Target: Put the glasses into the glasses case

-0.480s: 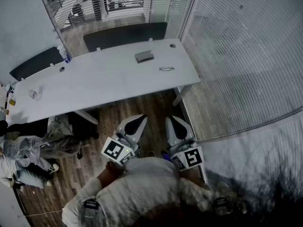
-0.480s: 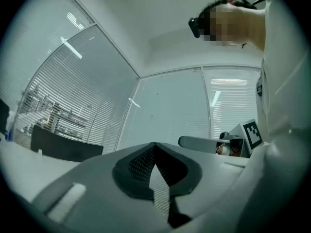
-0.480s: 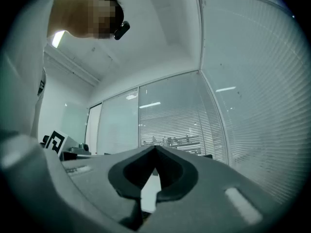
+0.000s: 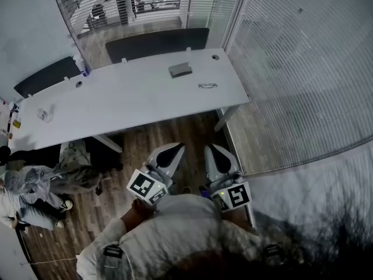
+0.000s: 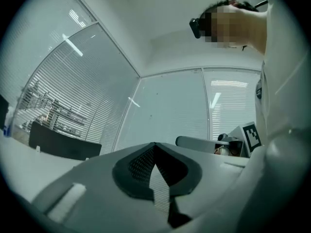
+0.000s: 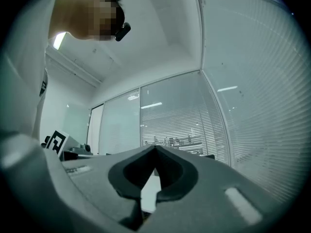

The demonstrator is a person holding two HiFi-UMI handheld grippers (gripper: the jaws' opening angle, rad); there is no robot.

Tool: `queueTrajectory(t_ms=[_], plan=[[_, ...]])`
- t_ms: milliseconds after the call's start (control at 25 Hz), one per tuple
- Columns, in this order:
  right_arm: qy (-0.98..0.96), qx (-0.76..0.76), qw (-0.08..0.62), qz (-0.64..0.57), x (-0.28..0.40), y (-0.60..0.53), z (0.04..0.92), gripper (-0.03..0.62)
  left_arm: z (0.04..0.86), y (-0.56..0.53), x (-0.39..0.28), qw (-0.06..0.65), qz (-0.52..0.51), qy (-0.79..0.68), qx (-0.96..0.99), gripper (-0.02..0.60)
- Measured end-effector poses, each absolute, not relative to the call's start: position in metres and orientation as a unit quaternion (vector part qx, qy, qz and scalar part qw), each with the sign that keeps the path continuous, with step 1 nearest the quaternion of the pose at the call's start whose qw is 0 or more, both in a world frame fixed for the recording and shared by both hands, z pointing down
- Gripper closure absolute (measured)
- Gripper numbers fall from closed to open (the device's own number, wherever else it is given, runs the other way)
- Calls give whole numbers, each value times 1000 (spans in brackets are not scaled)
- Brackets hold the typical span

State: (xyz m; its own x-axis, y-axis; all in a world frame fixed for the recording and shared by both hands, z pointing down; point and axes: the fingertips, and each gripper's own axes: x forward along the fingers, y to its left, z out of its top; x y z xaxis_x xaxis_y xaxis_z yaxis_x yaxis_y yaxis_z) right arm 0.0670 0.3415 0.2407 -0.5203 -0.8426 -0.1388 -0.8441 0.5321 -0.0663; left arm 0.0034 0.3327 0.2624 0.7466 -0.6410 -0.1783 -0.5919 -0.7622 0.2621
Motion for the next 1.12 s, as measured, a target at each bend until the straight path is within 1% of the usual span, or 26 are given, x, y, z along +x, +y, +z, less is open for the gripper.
queueTrajectory(t_ms=[160,280,440,640,840,1120], plan=[[864,-498,75,-1,74,336,244,594,261,331,4,94,-128,-330,931,583],[865,-494,92,-9,76,338,240,592,261,332,9,92,-131,-328,931,583],[864,-496,86,0,84,341,243,592,260,334,15,92,-131,-325,932,581],[866,-492,88,-11,105,340,240,592,259,333,36,94,-126,-330,931,581],[868,-488,96,8,105,330,230,592,245,324,42,65,-130,-326,934,581],[868,-488,89,-5,122,335,240,592,253,326,61,76,-124,-329,933,581]])
